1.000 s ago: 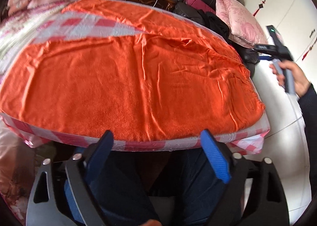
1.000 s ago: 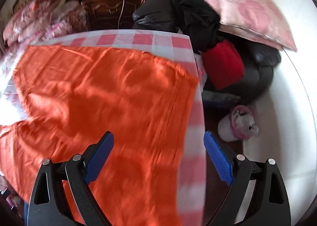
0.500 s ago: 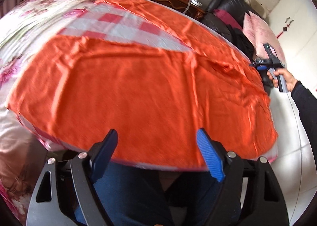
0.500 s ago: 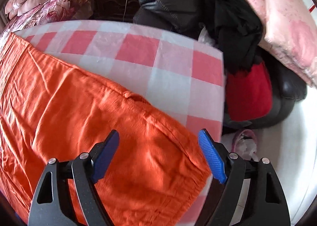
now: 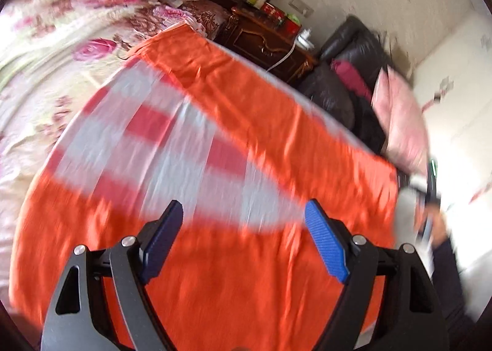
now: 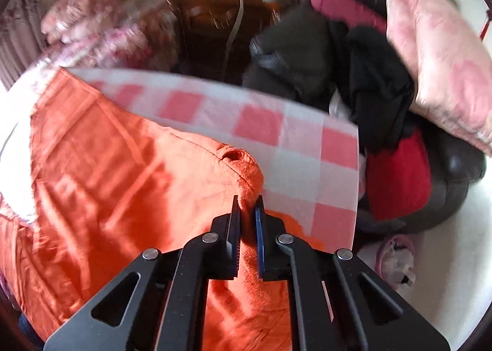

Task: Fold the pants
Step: 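Lift the waistband with the right tool while the left tool grasps the pant leg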

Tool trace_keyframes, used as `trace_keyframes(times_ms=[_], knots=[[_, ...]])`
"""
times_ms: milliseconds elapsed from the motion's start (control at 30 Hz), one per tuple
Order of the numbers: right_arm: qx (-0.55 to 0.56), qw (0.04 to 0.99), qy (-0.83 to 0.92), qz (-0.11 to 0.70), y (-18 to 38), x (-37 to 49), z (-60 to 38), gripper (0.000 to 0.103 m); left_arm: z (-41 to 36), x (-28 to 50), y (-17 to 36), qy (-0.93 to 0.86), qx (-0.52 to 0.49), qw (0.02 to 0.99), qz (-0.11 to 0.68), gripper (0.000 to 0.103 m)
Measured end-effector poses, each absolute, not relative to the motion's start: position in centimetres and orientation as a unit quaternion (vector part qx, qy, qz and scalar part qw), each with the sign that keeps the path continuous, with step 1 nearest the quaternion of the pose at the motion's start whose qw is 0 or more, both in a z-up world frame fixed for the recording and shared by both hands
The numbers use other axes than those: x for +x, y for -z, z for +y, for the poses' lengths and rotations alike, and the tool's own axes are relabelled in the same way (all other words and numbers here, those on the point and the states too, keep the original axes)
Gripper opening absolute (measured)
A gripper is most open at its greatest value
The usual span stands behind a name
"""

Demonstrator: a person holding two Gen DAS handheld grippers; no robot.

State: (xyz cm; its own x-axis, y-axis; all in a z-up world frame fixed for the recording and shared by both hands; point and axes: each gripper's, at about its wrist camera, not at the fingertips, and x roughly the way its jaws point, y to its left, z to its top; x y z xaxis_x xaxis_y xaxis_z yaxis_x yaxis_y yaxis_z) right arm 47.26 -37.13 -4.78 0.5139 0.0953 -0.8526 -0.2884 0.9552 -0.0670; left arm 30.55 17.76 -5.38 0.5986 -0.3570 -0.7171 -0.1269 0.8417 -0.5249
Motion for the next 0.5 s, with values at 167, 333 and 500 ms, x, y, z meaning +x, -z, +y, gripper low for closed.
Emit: trace_keyframes(times_ms=[167, 333, 500], knots=[[-0.101, 0.886, -0.174, 0.417, 0.3, 38.3, -34.6, 0.008, 21.9, 42.0, 5.9, 0.074, -0.362, 0.817, 0.443, 0.075], [-0.105, 0.876, -0.247, 0.401, -1.0, 29.0, -32.2, 0.008, 24.2, 52.2, 8.9, 0.061, -0.411, 0.778, 0.471, 0.070], [-0.088, 0.866, -0.271, 0.411, -0.1, 23.7, -31.0, 0.008, 24.0, 57.2, 12.8, 0.057, -0.440, 0.740, 0.506, 0.059]])
